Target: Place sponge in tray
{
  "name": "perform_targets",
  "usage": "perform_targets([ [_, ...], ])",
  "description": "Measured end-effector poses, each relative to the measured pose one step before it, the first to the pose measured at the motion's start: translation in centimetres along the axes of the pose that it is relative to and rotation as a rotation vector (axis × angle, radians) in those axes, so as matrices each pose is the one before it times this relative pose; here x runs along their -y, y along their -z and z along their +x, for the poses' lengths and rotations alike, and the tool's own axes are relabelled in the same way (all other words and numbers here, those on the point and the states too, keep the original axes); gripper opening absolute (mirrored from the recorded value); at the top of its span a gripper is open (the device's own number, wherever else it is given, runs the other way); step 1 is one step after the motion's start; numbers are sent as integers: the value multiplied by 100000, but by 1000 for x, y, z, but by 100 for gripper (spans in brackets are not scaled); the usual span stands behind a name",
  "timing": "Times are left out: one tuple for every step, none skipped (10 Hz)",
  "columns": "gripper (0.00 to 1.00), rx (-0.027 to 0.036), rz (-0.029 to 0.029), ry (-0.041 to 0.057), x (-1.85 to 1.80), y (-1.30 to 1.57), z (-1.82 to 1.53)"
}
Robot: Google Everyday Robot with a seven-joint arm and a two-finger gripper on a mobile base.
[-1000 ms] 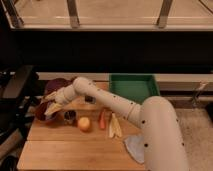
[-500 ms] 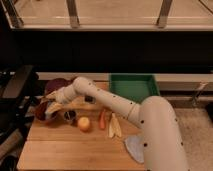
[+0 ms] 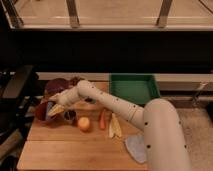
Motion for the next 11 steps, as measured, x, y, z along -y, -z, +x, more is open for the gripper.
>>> perform_targets([
  [64, 422, 220, -801, -169, -3, 219],
  [60, 496, 219, -762, -151, -17, 164],
  [48, 678, 322, -698, -65, -20, 146],
  [40, 464, 162, -497, 37, 54, 41],
  [28, 495, -284, -36, -6, -168, -75],
  [18, 343, -341, 193, -28, -203, -98],
  [8, 248, -71, 63, 45, -72, -56],
  [3, 139, -61, 68, 11, -65, -44],
  [0, 144, -138, 353, -20, -84, -127],
  [0, 161, -26, 703, 51, 19, -314],
  [0, 138, 14, 1204, 94, 119, -530],
])
